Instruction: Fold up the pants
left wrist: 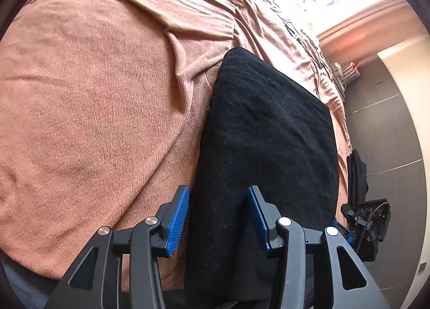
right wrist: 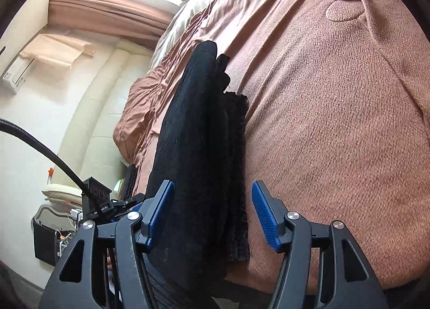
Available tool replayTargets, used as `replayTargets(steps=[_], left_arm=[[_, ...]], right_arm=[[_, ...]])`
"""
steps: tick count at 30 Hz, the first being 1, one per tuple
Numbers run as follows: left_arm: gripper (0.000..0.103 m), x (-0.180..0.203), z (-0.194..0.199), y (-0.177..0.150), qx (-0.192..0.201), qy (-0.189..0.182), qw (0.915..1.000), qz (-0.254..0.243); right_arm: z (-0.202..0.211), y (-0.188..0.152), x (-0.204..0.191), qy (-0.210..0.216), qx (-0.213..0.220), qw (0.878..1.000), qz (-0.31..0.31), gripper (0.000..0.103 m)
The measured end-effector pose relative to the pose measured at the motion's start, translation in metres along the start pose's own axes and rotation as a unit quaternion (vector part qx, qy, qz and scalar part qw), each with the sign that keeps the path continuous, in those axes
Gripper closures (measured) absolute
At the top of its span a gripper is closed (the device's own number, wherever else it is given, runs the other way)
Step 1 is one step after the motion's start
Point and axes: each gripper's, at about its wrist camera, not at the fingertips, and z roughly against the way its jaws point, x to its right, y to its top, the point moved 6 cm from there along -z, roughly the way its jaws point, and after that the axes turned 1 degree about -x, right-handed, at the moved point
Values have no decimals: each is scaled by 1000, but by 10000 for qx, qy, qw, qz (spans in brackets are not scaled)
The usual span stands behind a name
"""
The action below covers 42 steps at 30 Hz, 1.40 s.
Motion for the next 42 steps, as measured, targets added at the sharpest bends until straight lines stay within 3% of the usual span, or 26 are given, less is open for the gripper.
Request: replayTargets(steps=[4,6,14,22,26,31,35,42], left_arm=[[54,0,-4,12,15,13,10000,15],[44,1,-6,17,31,9,10000,24],[44,1,-17,36,31,4,10000,3],[44,4,-28,55,7,-118,9999,-8],[44,10,-36,61,-46,-151,9998,-113],[44,14,-42,66,-85,-181,9996,-176],[44,12,-46,64,-162,-214,9994,-198],[44,10,-54,63,-241,-329,9991,-142]], right_arm=[[-3,11,12,56,-80,9998,-155,38],[-10,18,17,-49,-118,9998,-170,37],[-48,31,-11,-121,-291,9995,7,34],[-65,29,-31,-491,-298,9969,544,34],[-71,27,-30,-665,-391,9958,488,35],[-72,26,-38,-663,-502,9954,478,36],[-76,25,-42,-366,-690,9966,247,36],[-93,24,-54,-212,-929,9950,299,31]])
